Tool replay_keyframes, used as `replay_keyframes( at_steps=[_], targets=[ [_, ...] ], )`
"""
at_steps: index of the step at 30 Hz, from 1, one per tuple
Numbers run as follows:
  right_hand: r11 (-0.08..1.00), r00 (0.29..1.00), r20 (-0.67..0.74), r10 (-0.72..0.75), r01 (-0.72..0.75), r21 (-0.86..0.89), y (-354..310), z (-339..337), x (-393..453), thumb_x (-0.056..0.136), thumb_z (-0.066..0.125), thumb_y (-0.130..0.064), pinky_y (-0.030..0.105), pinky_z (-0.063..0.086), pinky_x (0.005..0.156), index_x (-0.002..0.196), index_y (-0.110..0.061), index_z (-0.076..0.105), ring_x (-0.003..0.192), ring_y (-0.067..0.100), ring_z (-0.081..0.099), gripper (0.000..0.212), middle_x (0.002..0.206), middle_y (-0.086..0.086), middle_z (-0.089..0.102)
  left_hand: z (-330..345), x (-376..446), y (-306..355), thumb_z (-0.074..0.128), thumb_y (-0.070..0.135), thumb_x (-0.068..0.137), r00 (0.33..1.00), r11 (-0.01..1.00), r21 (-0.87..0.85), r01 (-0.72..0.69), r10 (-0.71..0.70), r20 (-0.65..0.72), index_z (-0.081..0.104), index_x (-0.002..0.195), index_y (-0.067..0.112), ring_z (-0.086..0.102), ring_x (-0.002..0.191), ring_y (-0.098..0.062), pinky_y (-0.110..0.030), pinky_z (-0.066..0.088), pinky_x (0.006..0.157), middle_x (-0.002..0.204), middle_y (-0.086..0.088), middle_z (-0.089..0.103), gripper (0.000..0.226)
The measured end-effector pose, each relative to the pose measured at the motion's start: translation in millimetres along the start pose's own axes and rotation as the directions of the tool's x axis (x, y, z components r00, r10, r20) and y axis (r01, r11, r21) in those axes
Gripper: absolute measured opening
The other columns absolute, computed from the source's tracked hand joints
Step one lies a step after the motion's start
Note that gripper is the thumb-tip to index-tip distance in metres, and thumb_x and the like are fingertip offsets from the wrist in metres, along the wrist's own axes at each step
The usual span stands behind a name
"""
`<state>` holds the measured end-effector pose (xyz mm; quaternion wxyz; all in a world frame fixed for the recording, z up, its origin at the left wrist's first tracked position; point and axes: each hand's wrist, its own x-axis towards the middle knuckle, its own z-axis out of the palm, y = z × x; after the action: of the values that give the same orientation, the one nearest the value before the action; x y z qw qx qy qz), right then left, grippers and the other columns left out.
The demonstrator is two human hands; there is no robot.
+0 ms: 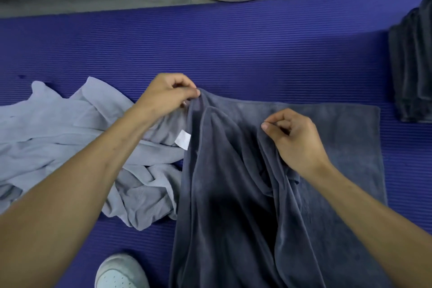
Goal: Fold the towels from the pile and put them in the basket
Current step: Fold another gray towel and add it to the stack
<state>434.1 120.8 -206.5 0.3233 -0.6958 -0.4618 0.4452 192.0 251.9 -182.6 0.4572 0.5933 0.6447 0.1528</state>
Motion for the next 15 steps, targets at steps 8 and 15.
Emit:
replay_keyframes(
  at_steps=[8, 15],
  targets=[
    [1.000, 1.000, 0.008, 0.019, -0.019, -0.009, 3.6, 5.2, 1.6, 0.095, 0.064, -0.021, 0.017, 0.043, 0.044, 0.085, -0.021, 0.064, 0.043, 0.007, 0.048, 0.010, 0.063, 0.001, 0.067, 12.1, -6.2, -25.7, 0.075, 0.026, 0.086, 0.980, 0.996, 0.090, 0.026, -0.007, -0.198, 0.071, 0.081, 0.023, 0.062, 0.066, 0.000, -0.015, 0.048, 0.068, 0.075, 0.008, 0.070, 0.007],
    [1.000, 1.000, 0.020, 0.008, -0.008, -0.023, 4.6, 6.4, 4.1, 0.096, 0.063, -0.022, 0.025, 0.048, 0.048, 0.086, -0.021, 0.063, 0.048, 0.019, 0.052, 0.010, 0.063, 0.004, 0.068, 40.1, -25.9, -26.7, 0.079, 0.028, 0.081, 0.994, 0.941, 0.318, -0.111, 0.113, 0.013, 0.075, 0.081, 0.024, 0.053, 0.057, -0.004, -0.020, 0.044, 0.061, 0.067, 0.005, 0.064, 0.006]
  ],
)
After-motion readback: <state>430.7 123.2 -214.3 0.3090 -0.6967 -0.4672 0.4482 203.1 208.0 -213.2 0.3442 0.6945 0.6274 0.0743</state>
